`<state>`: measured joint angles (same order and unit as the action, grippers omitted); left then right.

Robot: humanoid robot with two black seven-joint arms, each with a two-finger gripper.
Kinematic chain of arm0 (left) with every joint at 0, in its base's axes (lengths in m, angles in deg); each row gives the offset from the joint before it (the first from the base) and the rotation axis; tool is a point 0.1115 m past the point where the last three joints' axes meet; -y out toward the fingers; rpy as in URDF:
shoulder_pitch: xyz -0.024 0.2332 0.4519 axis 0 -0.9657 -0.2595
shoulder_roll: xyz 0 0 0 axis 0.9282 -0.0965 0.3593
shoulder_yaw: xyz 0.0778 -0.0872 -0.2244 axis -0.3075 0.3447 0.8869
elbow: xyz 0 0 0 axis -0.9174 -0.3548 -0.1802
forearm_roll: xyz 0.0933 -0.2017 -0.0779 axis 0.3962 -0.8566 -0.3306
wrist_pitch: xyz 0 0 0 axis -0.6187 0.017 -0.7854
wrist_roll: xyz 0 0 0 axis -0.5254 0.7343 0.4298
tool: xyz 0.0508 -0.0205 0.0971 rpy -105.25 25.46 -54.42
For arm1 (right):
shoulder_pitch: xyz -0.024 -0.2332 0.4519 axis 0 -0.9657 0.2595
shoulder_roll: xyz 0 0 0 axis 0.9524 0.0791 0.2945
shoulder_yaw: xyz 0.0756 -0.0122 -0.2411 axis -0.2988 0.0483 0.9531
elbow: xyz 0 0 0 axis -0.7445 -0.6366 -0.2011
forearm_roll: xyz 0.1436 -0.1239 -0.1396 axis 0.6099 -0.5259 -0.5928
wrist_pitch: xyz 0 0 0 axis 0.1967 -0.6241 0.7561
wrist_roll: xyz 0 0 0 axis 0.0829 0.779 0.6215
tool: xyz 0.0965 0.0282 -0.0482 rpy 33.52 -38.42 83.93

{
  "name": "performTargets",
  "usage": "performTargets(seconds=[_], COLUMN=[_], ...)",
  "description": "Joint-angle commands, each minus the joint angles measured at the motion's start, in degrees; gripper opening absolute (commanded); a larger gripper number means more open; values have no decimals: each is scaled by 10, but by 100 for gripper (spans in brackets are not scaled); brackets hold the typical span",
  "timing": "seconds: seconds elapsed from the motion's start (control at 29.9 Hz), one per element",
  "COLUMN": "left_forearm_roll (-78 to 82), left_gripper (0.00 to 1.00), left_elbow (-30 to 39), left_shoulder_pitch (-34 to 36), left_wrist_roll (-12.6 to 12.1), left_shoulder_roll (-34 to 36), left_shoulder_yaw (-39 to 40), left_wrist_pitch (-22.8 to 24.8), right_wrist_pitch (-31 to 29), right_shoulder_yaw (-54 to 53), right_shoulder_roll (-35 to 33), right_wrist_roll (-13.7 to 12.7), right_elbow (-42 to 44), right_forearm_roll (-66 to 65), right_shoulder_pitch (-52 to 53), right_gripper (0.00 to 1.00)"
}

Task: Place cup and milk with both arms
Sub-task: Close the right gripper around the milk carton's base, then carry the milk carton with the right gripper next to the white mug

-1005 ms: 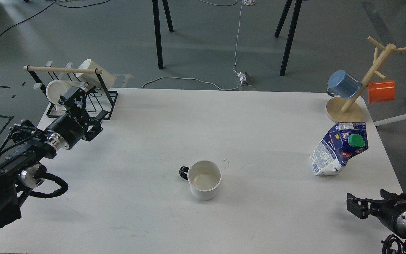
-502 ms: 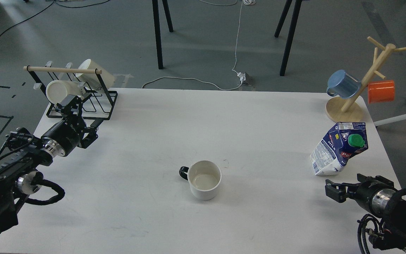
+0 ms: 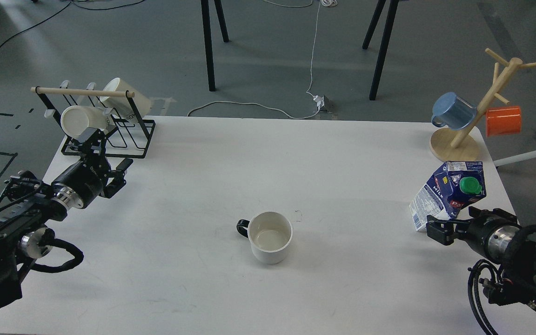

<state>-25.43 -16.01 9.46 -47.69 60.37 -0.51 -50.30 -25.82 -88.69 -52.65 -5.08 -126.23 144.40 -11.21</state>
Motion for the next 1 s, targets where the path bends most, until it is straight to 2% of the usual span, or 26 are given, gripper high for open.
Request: performTargets(seconds=[0.0,0.17,0.37,0.4,0.5,0.57,0.74,0.97], left_forearm_roll=[3,3,3,3,3,3,3,3], left_gripper=[99,99,99,99,99,99,99,99], left_elbow=[0,-1,-21,-25,-26,-26,-27,-39], left_shoulder_pitch=[0,0,0,0,0,0,-1,-1], left_wrist_roll=[0,0,0,0,0,0,0,0], left_shoulder_roll=[0,0,-8,-9,-9,-9,-9,-10], left_shoulder_yaw=[0,0,0,0,0,0,0,-1], left_wrist_pitch=[0,0,0,0,0,0,0,0], right_wrist_pitch=[-1,-2,-9,-10,-12,-12,-19,-36], right_shoulder_yaw=[-19,-38,-46,-46,-46,-46,-46,-43], right_shoulder_roll=[10,23,41,42,49,56,60,61], right_wrist_roll=[0,0,1,1,1,0,-1,-3], right_elbow=[2,11,30,31,31,31,30,13], right_forearm_roll=[0,-1,-2,-5,-24,-32,-35,-39], right_shoulder_pitch=[0,2,8,8,8,8,8,8], right_gripper=[97,97,83,78,53,43,34,33])
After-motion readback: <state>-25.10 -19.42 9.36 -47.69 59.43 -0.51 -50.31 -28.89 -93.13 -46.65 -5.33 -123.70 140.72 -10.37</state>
